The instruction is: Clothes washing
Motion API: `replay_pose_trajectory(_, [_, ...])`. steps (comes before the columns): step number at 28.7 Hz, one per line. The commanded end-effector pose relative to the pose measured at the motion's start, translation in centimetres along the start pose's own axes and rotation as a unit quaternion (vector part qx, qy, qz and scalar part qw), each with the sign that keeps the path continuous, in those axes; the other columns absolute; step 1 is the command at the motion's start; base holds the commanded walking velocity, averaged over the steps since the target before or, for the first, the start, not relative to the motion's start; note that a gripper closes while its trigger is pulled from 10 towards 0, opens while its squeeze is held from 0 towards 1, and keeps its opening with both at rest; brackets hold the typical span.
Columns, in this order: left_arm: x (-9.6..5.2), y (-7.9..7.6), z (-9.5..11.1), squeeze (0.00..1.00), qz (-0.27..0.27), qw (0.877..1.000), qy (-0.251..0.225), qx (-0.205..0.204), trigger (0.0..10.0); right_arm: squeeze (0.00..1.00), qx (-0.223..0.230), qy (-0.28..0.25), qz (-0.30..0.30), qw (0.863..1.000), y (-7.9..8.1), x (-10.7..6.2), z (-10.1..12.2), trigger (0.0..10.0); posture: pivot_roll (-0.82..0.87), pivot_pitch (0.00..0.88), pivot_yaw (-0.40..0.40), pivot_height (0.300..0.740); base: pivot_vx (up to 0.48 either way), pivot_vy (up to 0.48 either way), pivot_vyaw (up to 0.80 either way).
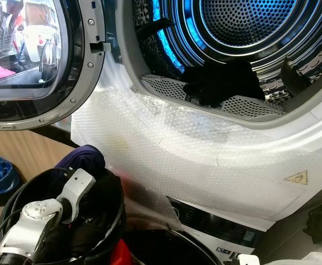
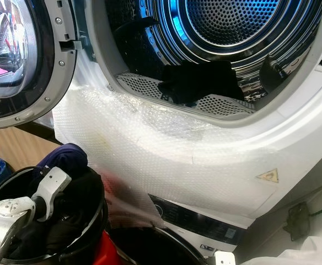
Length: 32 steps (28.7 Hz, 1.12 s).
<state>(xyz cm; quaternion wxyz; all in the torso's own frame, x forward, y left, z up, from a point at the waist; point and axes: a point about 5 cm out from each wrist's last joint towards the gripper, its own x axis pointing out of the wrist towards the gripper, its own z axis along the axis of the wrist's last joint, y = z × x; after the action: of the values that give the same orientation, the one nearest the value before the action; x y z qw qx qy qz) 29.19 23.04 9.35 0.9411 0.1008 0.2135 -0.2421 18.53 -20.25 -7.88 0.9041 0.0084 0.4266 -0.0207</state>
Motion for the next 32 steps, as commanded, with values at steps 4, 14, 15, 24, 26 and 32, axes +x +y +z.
replay_pose_trajectory(4, [-0.8,0.2,1.0,0.0,0.018,0.999,-0.036,-0.033,0.0,0.0,-0.003,-0.001,0.002,1.0,0.1,0.1,0.2,10.0,0.34,0.0,-0.089,0.74,0.0,0.0,0.0])
replay_pose_trajectory(14, [-4.9,-0.6,6.0,0.0,0.029,0.98,-0.18,-0.079,0.0,0.0,0.005,0.006,0.008,1.0,0.6,0.0,-0.3,10.0,0.34,0.0,-0.074,0.74,0.0,0.0,0.0])
replay_pose_trajectory(15, [-5.1,-0.7,6.3,0.0,0.026,0.978,-0.19,-0.08,0.0,0.0,0.006,0.006,0.008,1.0,0.6,0.0,-0.3,10.0,0.33,0.0,-0.073,0.74,0.0,0.0,0.0])
replay_pose_trajectory(24, [-7.3,-3.2,10.8,0.0,-0.051,0.958,-0.274,-0.073,0.0,0.0,0.014,0.005,0.007,1.0,0.7,0.1,-0.2,10.0,0.34,0.0,-0.069,0.74,0.0,0.0,0.0])
replay_pose_trajectory(26, [-7.4,-3.8,11.5,0.0,-0.072,0.954,-0.283,-0.066,0.0,0.0,0.015,0.005,0.006,1.0,0.8,0.1,-0.2,10.0,0.34,0.0,-0.067,0.74,0.0,0.0,0.0])
replay_pose_trajectory(32, [-7.6,-4.9,14.0,0.0,-0.113,0.944,-0.308,-0.038,0.0,0.0,0.024,0.001,0.007,1.0,1.2,0.2,0.1,10.0,0.34,0.0,-0.06,0.74,0.0,0.0,0.0])
